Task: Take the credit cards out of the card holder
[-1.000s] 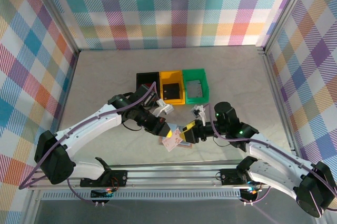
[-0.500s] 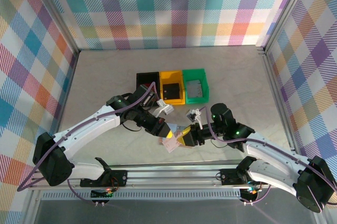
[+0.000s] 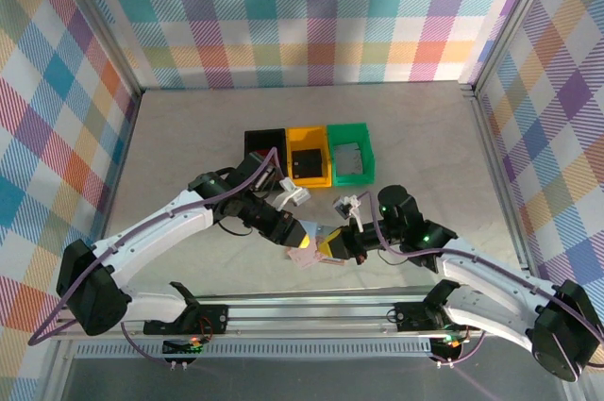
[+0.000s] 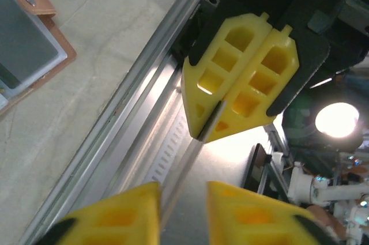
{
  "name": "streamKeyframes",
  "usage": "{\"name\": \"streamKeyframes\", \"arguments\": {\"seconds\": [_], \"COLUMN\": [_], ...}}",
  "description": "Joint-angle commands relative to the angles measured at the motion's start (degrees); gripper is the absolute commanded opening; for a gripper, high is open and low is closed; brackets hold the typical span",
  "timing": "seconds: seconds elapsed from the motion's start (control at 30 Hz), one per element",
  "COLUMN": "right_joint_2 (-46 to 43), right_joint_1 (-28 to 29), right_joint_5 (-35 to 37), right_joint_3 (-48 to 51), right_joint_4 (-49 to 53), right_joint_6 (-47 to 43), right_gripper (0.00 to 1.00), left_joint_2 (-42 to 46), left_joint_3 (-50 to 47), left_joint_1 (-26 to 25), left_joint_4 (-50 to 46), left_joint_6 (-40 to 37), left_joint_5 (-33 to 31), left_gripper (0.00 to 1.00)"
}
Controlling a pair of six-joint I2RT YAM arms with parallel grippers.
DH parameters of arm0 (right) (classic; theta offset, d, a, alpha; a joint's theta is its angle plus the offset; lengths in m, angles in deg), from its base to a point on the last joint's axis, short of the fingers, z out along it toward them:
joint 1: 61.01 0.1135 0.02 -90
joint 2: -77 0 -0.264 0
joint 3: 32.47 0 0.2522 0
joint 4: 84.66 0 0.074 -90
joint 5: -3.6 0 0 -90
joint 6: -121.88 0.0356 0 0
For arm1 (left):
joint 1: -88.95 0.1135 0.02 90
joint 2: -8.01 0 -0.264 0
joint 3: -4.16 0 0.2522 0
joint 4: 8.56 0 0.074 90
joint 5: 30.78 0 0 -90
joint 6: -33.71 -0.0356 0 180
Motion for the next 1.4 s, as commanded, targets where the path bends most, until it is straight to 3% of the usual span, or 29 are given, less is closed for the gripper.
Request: {"name": "streamKeyframes", "arguments": {"seconds": [0.0, 0.07, 0.2, 0.4, 0.53, 0.73, 0.9, 1.37], "right_joint_2": [-2.39, -3.67, -5.46, -3.68, 1.56, 11.61, 19.47, 41.94], "right_joint_1": [0.22, 0.22, -0.18, -6.27, -12.52, -18.58, -21.44, -22.59], "right_joint_5": [4.08, 7.4, 20.61, 35.51, 37.43, 36.68, 36.05, 35.57], "right_joint_3": [0.19, -0.17, -2.93, -11.19, -17.54, -26.95, -33.88, -47.3], "right_joint_4": [1.22, 3.41, 9.81, 20.4, 25.53, 29.71, 30.79, 30.62], "right_joint_6": [-1.32, -1.8, -0.99, 3.02, 5.53, 7.11, 7.08, 5.09], "right_gripper": [0.0, 0.0, 0.0, 0.0, 0.0, 0.0, 0.0, 0.0], "left_joint_2": [3.18, 4.63, 9.11, 18.06, 24.47, 28.9, 28.89, 29.35], "left_joint_3": [-0.09, 0.07, -0.36, -4.19, -7.64, -9.8, -9.83, -9.84], "left_joint_1": [-0.04, -0.01, 0.74, 1.22, 1.24, 1.19, 1.2, 1.19], "left_joint_4": [0.6, 0.89, 1.78, 4.21, 6.15, 6.49, 5.88, 5.57], "left_joint_6": [-0.55, -0.45, 0.32, 3.85, 5.79, 7.5, 8.16, 8.08], "left_joint_5": [-0.61, -2.27, -13.16, -36.96, -50.63, -62.97, -67.37, -67.66], "left_gripper": [0.52, 0.61, 0.74, 0.98, 1.0, 1.0, 1.0, 1.0]}}
